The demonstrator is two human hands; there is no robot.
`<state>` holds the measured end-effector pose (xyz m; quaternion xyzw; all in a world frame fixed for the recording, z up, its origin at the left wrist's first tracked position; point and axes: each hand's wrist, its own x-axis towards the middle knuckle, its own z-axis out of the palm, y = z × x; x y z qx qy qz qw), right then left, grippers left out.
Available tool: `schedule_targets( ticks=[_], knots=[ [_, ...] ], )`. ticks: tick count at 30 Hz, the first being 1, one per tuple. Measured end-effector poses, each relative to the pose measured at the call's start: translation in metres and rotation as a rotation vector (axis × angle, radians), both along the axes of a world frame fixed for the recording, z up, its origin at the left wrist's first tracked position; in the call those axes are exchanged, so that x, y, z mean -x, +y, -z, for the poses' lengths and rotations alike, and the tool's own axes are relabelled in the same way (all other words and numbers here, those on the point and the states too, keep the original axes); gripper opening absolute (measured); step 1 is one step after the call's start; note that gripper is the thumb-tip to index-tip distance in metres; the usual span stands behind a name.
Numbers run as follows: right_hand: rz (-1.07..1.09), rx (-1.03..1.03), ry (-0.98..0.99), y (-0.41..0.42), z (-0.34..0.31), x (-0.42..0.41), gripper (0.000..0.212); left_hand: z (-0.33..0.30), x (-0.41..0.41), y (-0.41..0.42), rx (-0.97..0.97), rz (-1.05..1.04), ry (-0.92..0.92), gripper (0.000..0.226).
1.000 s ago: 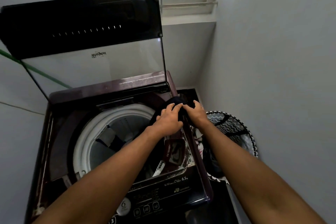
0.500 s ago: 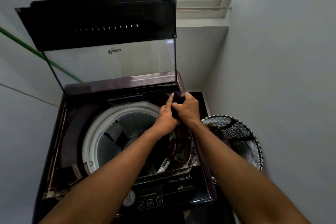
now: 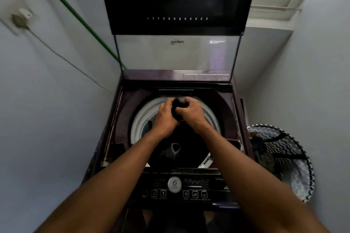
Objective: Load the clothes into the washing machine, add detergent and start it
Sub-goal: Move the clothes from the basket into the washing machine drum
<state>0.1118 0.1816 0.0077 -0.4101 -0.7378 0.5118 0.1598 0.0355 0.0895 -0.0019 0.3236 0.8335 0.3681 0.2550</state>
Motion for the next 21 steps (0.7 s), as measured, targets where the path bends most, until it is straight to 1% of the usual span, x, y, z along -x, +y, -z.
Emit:
schedule_targets(
  ticks=[3,5,7,9,11,15,19,21],
  knots=[
    [0.003,0.033,-0.059,-0.010,0.013,0.011,0.017,0.008,0.011,-0.017,0.026,-0.035,-0.025,0.066],
    [0.021,0.047,-0.110,-0.012,0.025,0.012,0.014,0.011,0.015,-0.023,0.062,-0.017,-0.069,0.072],
    [0.009,0.073,-0.180,-0.011,0.035,0.009,0.022,0.018,0.017,-0.026,0.115,0.036,-0.118,0.074],
    [-0.048,0.048,-0.265,-0.009,0.040,0.002,0.030,0.026,0.018,-0.026,0.164,0.092,-0.112,0.070],
    [-0.061,0.007,-0.309,-0.006,0.041,-0.004,0.031,0.031,0.017,-0.022,0.169,0.124,-0.087,0.062],
    [0.033,-0.031,-0.311,0.009,0.035,-0.016,0.028,0.031,0.009,-0.004,0.146,0.172,-0.040,0.050],
    [0.153,-0.149,-0.285,0.026,0.017,-0.039,0.023,0.028,-0.012,0.022,0.098,0.254,-0.033,0.043],
    [0.237,-0.227,-0.281,0.037,0.005,-0.055,0.021,0.023,-0.028,0.038,0.037,0.273,0.003,0.038]
  ],
)
